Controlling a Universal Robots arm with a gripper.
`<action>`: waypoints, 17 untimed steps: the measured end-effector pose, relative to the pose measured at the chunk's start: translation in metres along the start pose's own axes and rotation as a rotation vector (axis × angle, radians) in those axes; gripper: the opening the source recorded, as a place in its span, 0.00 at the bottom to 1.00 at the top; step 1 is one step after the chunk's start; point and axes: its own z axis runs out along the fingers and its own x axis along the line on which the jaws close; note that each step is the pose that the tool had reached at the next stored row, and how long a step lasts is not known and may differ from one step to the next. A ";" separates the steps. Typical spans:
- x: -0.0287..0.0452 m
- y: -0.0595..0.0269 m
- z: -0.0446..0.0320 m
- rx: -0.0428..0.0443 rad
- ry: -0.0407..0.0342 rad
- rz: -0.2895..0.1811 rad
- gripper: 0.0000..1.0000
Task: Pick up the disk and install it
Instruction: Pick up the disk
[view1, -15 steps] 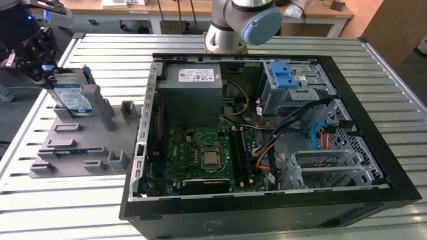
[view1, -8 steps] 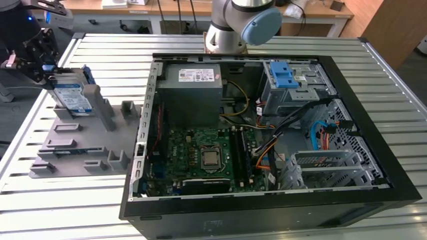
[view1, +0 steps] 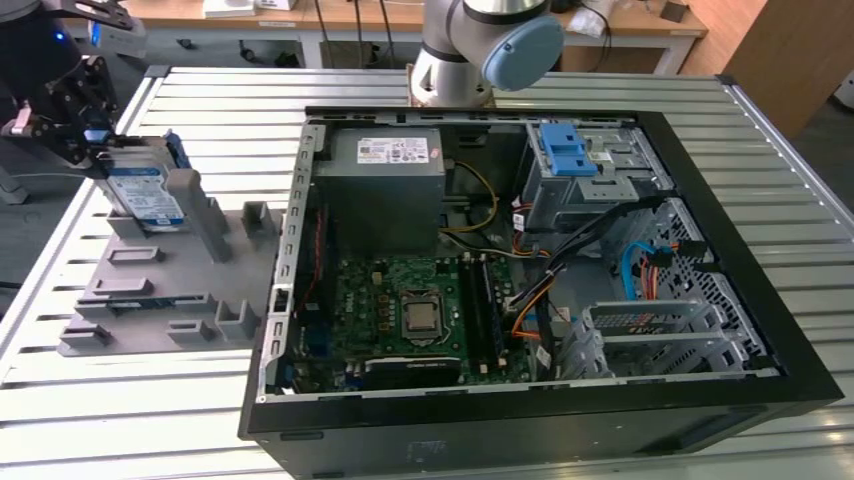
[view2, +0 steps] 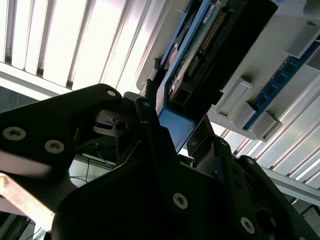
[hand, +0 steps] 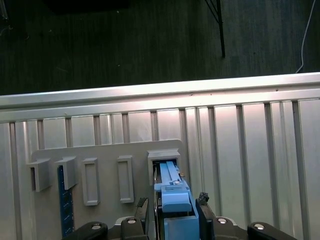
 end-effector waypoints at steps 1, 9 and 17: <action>0.0000 0.0000 0.0000 0.0000 0.0001 0.000 0.49; 0.0000 0.0000 -0.0001 0.0000 0.0000 0.000 0.48; 0.0000 0.0000 -0.0001 0.0000 0.0000 0.000 0.37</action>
